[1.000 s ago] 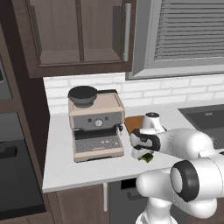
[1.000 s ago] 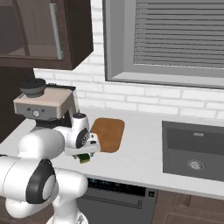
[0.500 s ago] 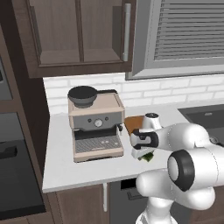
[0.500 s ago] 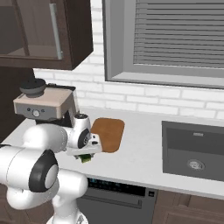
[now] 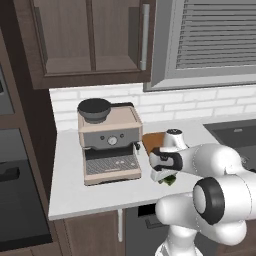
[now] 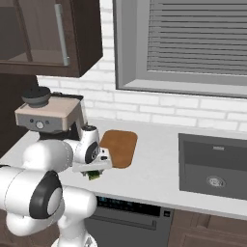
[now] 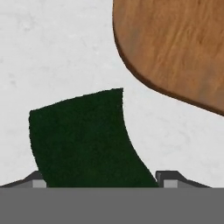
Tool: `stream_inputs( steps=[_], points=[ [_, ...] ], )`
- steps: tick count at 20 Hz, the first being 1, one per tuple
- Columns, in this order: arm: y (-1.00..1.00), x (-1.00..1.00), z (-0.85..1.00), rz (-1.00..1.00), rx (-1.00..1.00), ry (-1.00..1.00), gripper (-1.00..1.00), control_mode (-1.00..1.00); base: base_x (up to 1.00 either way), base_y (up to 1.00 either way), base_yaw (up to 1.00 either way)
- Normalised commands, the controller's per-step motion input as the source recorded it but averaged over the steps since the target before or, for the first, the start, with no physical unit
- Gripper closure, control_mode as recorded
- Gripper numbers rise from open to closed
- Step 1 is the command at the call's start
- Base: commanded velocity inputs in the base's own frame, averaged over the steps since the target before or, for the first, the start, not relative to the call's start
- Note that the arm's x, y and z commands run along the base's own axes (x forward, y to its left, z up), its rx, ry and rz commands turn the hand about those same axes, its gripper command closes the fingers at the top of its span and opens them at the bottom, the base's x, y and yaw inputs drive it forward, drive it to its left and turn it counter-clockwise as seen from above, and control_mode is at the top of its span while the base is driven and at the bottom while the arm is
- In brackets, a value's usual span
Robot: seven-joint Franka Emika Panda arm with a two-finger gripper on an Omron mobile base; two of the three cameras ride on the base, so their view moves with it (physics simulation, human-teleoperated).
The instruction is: Pick up the sponge from the counter and clean the cutting board by briefly scrubbing or pressing down on the cutting board. Once finished, release the sponge.
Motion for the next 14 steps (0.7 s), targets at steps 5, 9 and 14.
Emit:
stream_inputs(
  steps=[5,9,14],
  points=[
    [0.00,0.14,0.22,0.00,0.00,0.02,1.00,-1.00,0.00,0.00,0.00],
    [-0.04,0.56,0.34,0.00,0.00,0.09,1.00,-1.00,0.00,0.00,0.00],
    [-0.05,0.40,0.22,0.00,0.02,0.06,1.00,-1.00,0.00,0.00,0.00]
  ],
)
